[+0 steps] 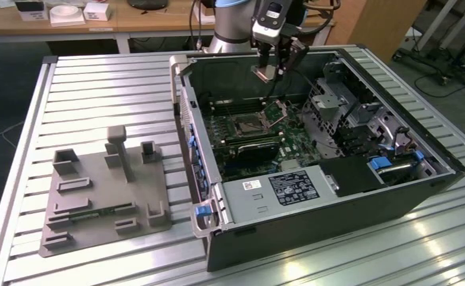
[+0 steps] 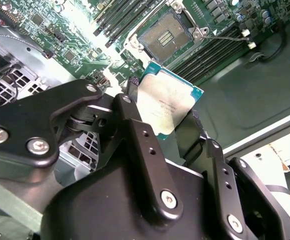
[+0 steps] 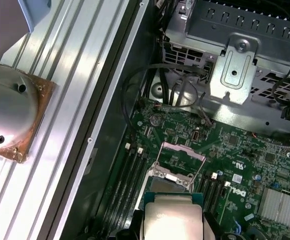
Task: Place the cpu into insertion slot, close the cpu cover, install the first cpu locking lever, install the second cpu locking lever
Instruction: 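Place the cpu into insertion slot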
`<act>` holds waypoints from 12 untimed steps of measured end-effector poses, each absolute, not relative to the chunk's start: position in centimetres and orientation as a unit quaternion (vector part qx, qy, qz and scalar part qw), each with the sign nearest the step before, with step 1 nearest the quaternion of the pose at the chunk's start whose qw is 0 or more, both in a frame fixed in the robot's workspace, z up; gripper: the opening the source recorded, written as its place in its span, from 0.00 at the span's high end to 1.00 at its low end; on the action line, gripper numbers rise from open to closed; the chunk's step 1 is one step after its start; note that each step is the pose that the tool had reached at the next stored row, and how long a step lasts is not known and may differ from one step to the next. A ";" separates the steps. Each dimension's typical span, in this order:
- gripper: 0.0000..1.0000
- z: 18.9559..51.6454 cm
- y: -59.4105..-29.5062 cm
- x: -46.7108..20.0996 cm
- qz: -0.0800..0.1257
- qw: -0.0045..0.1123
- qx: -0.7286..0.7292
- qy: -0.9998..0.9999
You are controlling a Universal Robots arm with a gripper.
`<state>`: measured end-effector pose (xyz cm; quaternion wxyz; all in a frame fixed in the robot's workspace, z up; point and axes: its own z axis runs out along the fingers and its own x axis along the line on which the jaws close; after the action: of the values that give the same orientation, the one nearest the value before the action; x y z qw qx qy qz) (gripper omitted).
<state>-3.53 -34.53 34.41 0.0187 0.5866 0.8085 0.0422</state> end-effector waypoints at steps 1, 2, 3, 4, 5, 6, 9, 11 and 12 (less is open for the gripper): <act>0.46 34.4 -34.5 -3.5 0.042 0.019 0.588 0.808; 0.46 34.4 -34.5 -3.5 0.042 0.019 0.588 0.807; 0.46 34.4 -34.5 -3.5 0.042 0.019 0.589 0.807; 0.46 34.4 -34.5 -3.5 0.042 0.019 0.589 0.807; 0.46 34.4 -34.5 -3.5 0.042 0.019 0.590 0.806; 0.46 34.4 -34.5 -3.5 0.042 0.019 0.590 0.806; 0.46 34.3 -34.5 -3.5 0.042 0.019 0.590 0.806; 0.46 34.3 -34.5 -3.5 0.042 0.019 0.590 0.806; 0.46 34.3 -34.5 -3.5 0.042 0.019 0.590 0.806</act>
<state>-3.53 -34.53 34.31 0.0191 0.5899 0.8061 0.0418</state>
